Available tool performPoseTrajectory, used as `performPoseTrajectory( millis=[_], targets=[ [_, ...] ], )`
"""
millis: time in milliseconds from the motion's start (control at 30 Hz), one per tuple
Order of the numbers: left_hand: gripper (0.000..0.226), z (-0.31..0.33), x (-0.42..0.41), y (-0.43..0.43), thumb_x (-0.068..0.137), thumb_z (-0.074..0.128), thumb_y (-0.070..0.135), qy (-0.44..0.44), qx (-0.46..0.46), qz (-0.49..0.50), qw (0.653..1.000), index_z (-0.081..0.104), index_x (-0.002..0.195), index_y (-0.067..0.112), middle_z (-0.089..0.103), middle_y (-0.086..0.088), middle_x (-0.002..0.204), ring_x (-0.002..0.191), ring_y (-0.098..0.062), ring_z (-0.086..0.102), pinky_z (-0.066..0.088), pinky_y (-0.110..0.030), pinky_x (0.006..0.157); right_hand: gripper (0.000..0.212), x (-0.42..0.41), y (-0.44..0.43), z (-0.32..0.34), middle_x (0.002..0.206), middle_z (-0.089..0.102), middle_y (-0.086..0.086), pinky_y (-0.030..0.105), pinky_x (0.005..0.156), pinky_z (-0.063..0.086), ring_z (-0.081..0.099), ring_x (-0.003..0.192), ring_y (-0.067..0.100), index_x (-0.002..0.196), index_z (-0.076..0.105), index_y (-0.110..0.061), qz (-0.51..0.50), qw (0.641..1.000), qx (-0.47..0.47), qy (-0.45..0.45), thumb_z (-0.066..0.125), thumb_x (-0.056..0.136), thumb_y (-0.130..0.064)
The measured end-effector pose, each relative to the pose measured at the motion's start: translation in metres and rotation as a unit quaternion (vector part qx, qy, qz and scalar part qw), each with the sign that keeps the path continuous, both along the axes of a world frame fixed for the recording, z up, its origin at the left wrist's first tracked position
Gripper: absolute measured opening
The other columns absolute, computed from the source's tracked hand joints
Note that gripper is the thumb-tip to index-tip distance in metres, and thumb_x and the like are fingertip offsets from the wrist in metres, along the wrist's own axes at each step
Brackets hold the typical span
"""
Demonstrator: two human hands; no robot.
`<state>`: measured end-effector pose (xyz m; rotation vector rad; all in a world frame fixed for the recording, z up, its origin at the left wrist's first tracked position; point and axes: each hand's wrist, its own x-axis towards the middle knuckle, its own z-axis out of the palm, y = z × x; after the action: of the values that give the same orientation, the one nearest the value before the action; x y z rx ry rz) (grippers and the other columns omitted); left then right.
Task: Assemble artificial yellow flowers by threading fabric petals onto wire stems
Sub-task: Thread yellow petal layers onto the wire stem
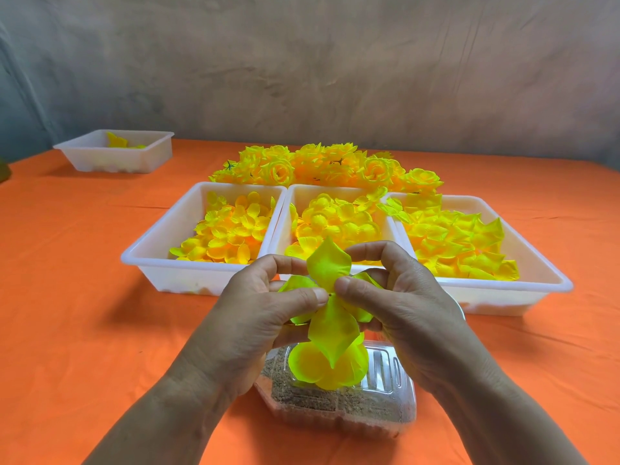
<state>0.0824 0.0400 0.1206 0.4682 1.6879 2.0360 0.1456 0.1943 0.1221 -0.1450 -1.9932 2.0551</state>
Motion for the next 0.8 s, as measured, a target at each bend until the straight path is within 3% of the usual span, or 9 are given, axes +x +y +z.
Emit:
performPoseTrajectory(
  millis=[300, 467, 667, 800],
  targets=[
    [0.057, 0.001, 0.000, 0.001, 0.054, 0.086, 0.009, 0.001, -0.003, 0.000, 1.000, 0.062, 0.105, 0.011, 0.076, -0.005, 0.083, 0.069, -0.018, 0.072, 0.056, -0.028, 0.055, 0.029, 0.000, -0.001, 0.000, 0.083, 0.071, 0.009, 0.044, 0.064, 0.058, 0.070, 0.070, 0.028, 0.108, 0.059, -0.016, 0.007, 0.999, -0.032, -0.013, 0.068, 0.084, -0.004],
    [0.049, -0.004, -0.001, 0.002, 0.054, 0.077, 0.015, -0.002, -0.005, 0.010, 1.000, 0.065, 0.101, 0.013, 0.076, -0.008, 0.084, 0.070, -0.020, 0.072, 0.056, -0.028, 0.054, 0.026, -0.001, 0.000, -0.005, 0.083, 0.070, 0.009, 0.048, 0.067, 0.058, 0.070, 0.072, 0.027, 0.105, 0.061, -0.018, -0.003, 1.000, -0.021, -0.022, 0.069, 0.084, -0.006],
    [0.028, -0.014, -0.003, 0.001, 0.081, 0.067, -0.007, -0.018, -0.032, 0.008, 0.999, 0.063, 0.103, 0.010, 0.075, -0.009, 0.084, 0.067, -0.017, 0.071, 0.054, -0.025, 0.052, 0.021, -0.001, 0.002, -0.012, 0.064, 0.066, -0.004, 0.027, 0.046, 0.049, 0.065, 0.058, 0.012, 0.104, 0.061, -0.018, -0.006, 0.999, 0.015, -0.045, 0.067, 0.086, -0.010],
    [0.027, -0.021, -0.002, 0.002, 0.083, 0.065, -0.008, -0.024, -0.053, -0.002, 0.998, 0.060, 0.102, 0.011, 0.075, -0.004, 0.079, 0.063, -0.015, 0.070, 0.054, -0.026, 0.050, 0.023, -0.001, 0.005, -0.018, 0.061, 0.059, -0.002, 0.025, 0.041, 0.043, 0.057, 0.050, 0.013, 0.102, 0.060, -0.020, -0.007, 0.997, 0.046, -0.059, 0.069, 0.085, -0.008]
  ],
)
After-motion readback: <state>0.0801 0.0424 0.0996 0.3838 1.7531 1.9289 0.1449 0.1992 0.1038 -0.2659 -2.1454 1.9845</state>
